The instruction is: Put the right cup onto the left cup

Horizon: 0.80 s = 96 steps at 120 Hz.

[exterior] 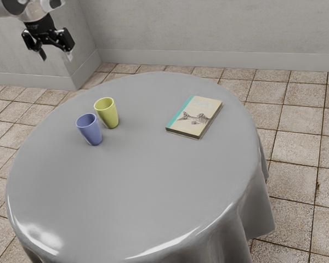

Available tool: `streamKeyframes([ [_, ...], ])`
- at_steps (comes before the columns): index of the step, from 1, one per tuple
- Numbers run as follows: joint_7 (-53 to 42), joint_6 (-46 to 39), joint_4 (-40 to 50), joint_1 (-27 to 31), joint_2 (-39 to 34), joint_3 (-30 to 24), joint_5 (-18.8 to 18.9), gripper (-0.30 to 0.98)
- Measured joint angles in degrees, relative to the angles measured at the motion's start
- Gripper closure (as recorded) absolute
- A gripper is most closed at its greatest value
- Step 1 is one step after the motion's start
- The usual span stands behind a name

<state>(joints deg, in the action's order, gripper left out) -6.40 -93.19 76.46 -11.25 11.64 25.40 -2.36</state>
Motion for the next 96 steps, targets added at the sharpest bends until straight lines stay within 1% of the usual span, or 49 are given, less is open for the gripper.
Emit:
streamKeyframes([
  [11,-0.9,0.1,0.2,-2.3,0.3,-0.1,-0.1,0.02],
  [19,-1.4,0.0,0.2,-3.0,0.9,-0.1,-0.2,0.02],
  [28,-2.0,-0.5,-0.9,-2.4,4.4,-0.1,-0.7,0.02],
  [32,-2.2,-1.0,-2.6,-1.2,7.3,-0.5,-1.1,0.02],
  [36,-2.2,-1.4,-4.1,1.3,9.9,-2.9,-1.7,0.02],
  [43,-2.1,-2.9,-5.4,7.0,13.2,-9.1,-2.3,0.02],
  [50,-1.9,-4.8,-5.8,9.5,16.1,-11.9,-2.8,0.02],
  [58,-1.4,-6.8,-5.8,10.6,18.5,-13.0,-3.7,0.02],
  [73,-0.7,-9.8,-5.1,11.5,20.7,-13.3,-5.6,0.02],
  [96,0.2,-13.8,-6.2,11.3,24.8,-14.6,-6.7,0.02],
])
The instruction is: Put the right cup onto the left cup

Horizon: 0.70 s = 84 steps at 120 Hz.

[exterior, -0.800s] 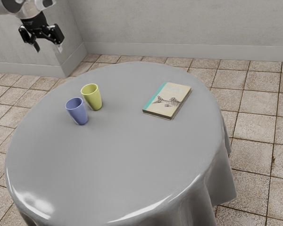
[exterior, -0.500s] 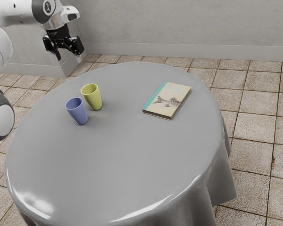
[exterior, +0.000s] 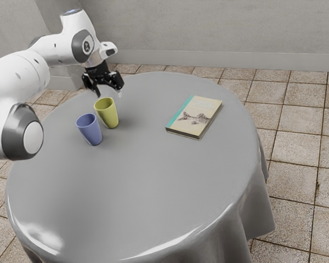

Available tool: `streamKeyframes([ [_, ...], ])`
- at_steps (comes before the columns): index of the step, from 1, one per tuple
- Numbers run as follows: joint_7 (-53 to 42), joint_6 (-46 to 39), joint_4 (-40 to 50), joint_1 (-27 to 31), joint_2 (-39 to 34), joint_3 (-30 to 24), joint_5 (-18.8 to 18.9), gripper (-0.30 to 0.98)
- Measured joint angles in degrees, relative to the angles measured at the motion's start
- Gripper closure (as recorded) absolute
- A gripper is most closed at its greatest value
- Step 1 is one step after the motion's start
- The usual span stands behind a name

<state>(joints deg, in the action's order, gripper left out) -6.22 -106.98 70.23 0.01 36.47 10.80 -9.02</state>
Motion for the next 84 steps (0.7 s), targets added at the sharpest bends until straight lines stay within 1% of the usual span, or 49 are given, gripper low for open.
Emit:
streamKeyframes([
  [24,0.7,-2.1,-2.7,0.2,4.8,-0.9,-0.3,0.02],
  [60,1.3,-2.8,-2.5,1.2,6.6,-0.2,-2.4,0.03],
  [68,1.4,-2.9,-2.4,1.2,6.8,-0.2,-2.6,0.12],
  [84,1.6,-2.8,-2.5,1.2,6.9,-0.2,-2.8,0.44],
])
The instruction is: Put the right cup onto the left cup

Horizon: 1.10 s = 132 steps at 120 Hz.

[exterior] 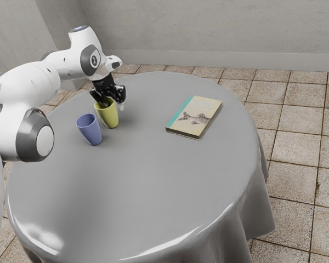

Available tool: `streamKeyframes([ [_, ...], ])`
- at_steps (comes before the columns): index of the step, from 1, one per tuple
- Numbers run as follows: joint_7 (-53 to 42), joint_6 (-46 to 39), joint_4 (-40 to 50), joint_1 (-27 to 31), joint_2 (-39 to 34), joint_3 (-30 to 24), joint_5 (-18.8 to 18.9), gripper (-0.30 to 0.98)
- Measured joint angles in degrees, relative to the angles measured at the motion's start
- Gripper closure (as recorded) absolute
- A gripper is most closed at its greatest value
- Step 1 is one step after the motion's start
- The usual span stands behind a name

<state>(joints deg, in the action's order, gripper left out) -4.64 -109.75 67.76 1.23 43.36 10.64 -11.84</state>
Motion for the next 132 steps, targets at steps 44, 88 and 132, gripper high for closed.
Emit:
streamKeyframes([
  [44,0.4,0.5,0.0,0.4,-0.1,0.3,0.0,0.75],
  [88,0.8,2.1,-0.2,0.2,-3.1,0.2,0.6,0.78],
  [132,5.6,7.7,15.2,-1.7,-22.1,-2.1,10.1,0.78],
])
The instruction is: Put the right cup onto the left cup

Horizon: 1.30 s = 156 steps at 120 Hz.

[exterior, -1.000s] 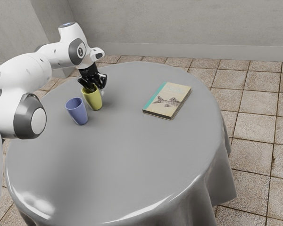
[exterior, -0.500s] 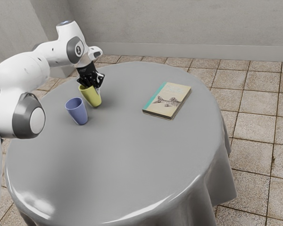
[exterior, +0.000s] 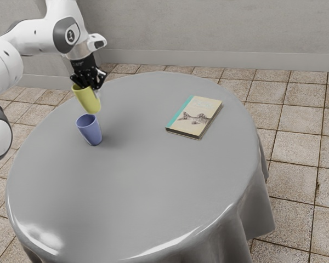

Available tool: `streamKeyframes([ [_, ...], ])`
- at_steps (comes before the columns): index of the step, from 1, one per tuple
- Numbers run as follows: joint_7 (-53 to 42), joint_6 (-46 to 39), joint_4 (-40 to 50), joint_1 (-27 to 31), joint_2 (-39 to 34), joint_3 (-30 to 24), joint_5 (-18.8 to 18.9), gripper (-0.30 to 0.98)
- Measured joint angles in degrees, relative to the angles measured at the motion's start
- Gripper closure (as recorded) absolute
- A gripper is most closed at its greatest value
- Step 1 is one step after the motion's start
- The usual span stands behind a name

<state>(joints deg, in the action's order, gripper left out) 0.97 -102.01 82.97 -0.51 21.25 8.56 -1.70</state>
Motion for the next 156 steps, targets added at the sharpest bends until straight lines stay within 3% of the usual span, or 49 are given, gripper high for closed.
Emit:
streamKeyframes([
  [33,3.2,0.7,-1.5,1.5,2.8,0.0,1.9,0.78],
  [156,7.6,-1.3,-0.6,3.2,3.8,0.0,1.6,0.78],
])
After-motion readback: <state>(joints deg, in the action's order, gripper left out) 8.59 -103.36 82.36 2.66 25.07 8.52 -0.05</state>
